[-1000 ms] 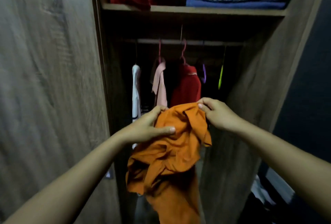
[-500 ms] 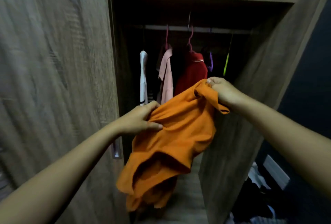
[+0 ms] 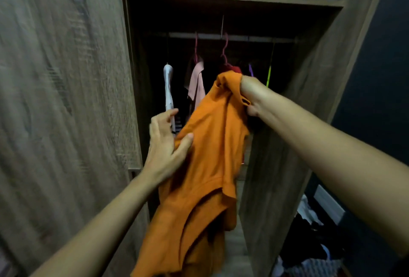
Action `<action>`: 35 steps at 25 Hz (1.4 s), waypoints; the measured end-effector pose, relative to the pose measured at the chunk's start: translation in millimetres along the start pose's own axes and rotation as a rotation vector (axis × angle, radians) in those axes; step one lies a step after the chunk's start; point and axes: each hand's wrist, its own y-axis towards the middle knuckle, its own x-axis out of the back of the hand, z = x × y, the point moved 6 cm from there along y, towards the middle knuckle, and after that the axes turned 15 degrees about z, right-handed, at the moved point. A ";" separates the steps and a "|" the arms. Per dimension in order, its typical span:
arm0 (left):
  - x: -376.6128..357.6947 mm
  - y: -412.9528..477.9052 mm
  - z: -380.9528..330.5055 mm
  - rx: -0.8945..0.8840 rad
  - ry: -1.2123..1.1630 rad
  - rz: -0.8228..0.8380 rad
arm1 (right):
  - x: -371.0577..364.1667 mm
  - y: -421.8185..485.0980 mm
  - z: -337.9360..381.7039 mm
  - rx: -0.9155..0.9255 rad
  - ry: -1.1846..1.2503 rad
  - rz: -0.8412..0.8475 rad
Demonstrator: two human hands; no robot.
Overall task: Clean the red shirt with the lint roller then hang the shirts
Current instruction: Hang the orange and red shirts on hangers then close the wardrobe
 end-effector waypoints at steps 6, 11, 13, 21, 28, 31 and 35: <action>-72.6 -68.9 -23.3 -0.664 0.379 0.016 | -25.5 16.2 20.0 0.069 -0.140 0.003; -77.1 -65.8 -25.9 -0.668 0.551 0.243 | -23.4 14.0 20.7 0.061 -0.186 0.043; -72.5 -65.4 -43.6 -0.750 0.578 0.217 | -23.1 10.4 15.0 0.060 -0.284 0.071; -34.7 12.3 -59.3 -0.329 0.564 0.028 | 11.2 9.4 -31.3 -0.116 -0.735 0.120; -23.2 65.5 -46.8 -0.057 0.207 0.076 | -2.8 -26.0 -64.2 -0.063 -0.438 0.326; -0.5 75.6 -54.3 -0.019 0.072 0.007 | -9.7 -39.8 -95.9 -0.034 -0.575 0.539; 34.1 78.8 -34.7 0.129 0.112 -0.018 | 13.8 -38.7 -117.1 -0.039 -0.821 0.433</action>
